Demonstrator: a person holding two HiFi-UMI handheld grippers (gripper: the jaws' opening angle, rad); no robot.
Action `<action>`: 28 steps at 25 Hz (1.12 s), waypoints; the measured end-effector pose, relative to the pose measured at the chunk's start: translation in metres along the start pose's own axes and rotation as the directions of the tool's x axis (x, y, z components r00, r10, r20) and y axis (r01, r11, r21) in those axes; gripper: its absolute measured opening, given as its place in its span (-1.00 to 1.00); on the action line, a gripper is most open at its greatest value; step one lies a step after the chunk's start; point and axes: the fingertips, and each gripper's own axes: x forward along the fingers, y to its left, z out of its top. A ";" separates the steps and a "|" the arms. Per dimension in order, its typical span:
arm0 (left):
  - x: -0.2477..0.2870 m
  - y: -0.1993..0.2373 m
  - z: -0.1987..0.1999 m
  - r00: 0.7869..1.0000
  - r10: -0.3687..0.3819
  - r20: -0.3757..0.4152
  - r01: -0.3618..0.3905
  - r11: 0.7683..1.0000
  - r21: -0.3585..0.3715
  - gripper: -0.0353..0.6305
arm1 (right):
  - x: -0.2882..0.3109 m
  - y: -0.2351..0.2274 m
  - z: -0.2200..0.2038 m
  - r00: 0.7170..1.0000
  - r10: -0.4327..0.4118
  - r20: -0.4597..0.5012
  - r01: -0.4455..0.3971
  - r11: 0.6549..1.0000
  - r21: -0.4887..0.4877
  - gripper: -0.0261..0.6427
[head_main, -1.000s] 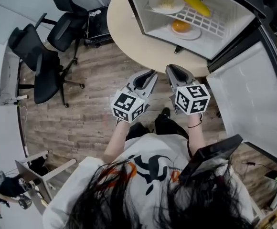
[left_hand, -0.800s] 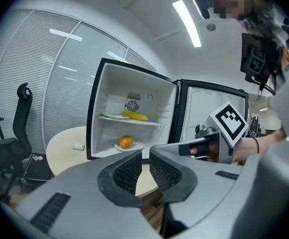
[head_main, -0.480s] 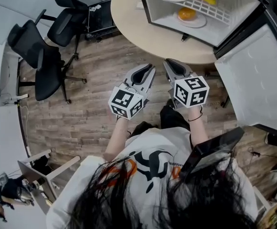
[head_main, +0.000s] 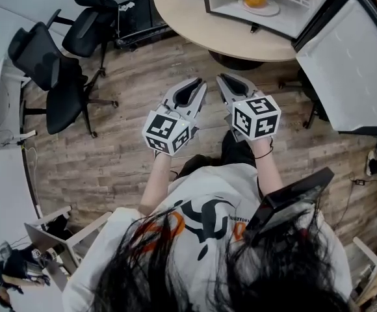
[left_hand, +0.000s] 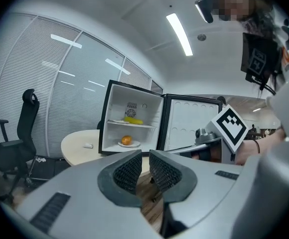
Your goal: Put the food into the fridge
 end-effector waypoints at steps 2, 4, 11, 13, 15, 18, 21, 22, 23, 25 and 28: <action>-0.017 -0.005 -0.003 1.000 -0.004 0.002 0.004 1.000 0.001 -0.77 | -0.009 0.015 -0.010 1.000 -0.007 -0.002 0.007 1.000 0.006 -0.78; -0.032 -0.011 -0.008 1.000 -0.009 0.007 0.009 1.000 -0.004 -0.77 | -0.019 0.029 -0.021 1.000 -0.007 -0.004 0.007 1.000 0.016 -0.78; -0.059 -0.036 -0.024 0.999 -0.040 0.012 0.040 0.999 -0.001 -0.77 | -0.044 0.050 -0.048 0.999 -0.031 -0.013 0.031 0.999 0.011 -0.78; -0.065 -0.042 -0.027 0.999 -0.048 0.013 0.048 0.999 0.000 -0.77 | -0.051 0.054 -0.054 0.999 -0.037 -0.013 0.037 0.999 0.017 -0.78; -0.069 -0.047 -0.028 0.998 -0.056 0.018 0.056 0.998 0.002 -0.77 | -0.058 0.057 -0.060 0.999 -0.044 -0.016 0.044 0.999 0.025 -0.78; -0.072 -0.055 -0.027 0.997 -0.069 0.034 0.069 0.998 0.007 -0.77 | -0.069 0.058 -0.065 0.998 -0.058 -0.015 0.058 0.998 0.022 -0.78; -0.071 -0.065 -0.026 0.995 -0.086 0.044 0.086 0.996 0.015 -0.77 | -0.079 0.057 -0.065 0.997 -0.073 -0.008 0.073 0.997 0.010 -0.78; -0.071 -0.068 -0.026 0.995 -0.092 0.045 0.092 0.996 0.017 -0.77 | -0.082 0.057 -0.065 0.997 -0.078 -0.006 0.078 0.997 0.007 -0.78; -0.071 -0.070 -0.026 0.994 -0.098 0.047 0.097 0.995 0.019 -0.77 | -0.085 0.057 -0.065 0.997 -0.082 -0.005 0.082 0.997 0.006 -0.78; -0.071 -0.075 -0.026 0.993 -0.109 0.049 0.108 0.994 0.020 -0.77 | -0.090 0.058 -0.066 0.996 -0.089 -0.004 0.089 0.996 0.005 -0.78; -0.072 -0.082 -0.026 0.991 -0.120 0.052 0.119 0.993 0.025 -0.77 | -0.095 0.058 -0.069 0.995 -0.095 -0.006 0.095 0.995 0.006 -0.78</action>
